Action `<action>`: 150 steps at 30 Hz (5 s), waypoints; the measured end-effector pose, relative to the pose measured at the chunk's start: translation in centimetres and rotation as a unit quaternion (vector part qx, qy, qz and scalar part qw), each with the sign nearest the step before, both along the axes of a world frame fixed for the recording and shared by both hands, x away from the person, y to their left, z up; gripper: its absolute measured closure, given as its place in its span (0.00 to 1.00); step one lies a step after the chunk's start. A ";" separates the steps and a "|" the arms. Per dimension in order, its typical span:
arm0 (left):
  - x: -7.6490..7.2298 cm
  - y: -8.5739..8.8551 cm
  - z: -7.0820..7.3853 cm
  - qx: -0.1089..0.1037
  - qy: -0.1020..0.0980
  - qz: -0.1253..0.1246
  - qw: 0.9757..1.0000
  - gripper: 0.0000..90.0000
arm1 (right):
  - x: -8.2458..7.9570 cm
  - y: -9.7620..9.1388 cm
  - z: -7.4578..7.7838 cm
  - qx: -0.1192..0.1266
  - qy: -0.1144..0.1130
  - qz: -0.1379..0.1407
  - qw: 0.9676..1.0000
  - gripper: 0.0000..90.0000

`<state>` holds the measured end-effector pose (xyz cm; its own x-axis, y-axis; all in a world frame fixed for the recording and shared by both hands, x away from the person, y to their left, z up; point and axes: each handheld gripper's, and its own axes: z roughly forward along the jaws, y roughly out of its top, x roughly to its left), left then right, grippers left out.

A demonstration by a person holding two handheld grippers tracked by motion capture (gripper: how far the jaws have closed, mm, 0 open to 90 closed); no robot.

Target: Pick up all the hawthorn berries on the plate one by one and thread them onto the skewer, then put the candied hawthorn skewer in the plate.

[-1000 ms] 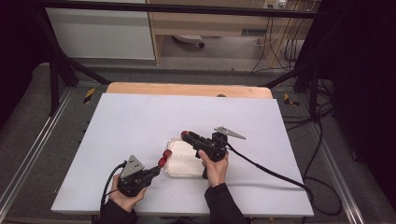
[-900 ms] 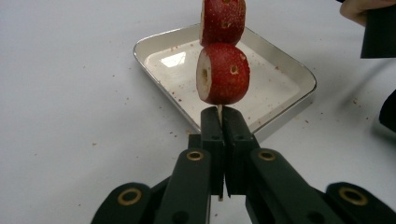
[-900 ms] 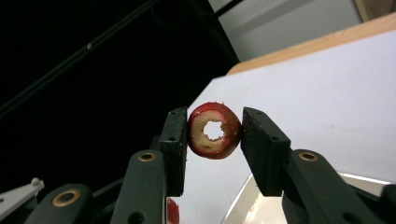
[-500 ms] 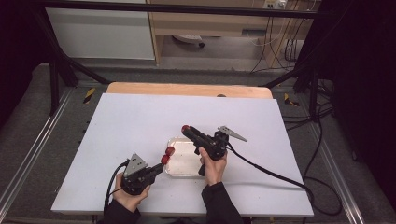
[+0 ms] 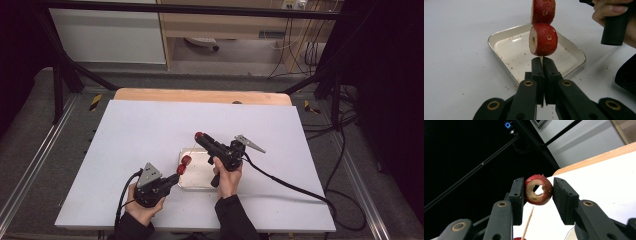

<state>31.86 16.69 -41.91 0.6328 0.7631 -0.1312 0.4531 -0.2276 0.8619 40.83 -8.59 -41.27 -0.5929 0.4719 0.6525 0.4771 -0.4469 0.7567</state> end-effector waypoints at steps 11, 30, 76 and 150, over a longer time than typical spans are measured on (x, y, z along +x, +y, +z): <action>0.0 -0.1 -0.2 -0.002 0.001 -0.002 1.000 0.98 | 0.0 0.2 -0.4 -0.005 0.002 0.001 1.000 0.69; 0.0 -1.0 0.0 -0.029 0.003 0.014 0.999 0.98 | -1.1 0.9 -1.2 0.009 -0.002 -0.001 1.000 0.70; 2.0 1.6 -0.8 0.020 0.020 -0.009 1.000 0.98 | -1.4 -4.7 -1.5 -0.349 0.018 0.095 0.932 0.02; 6.8 -6.1 -1.0 0.193 0.147 -0.050 0.969 0.97 | -5.3 -16.3 -4.4 -0.413 0.036 0.083 0.906 0.01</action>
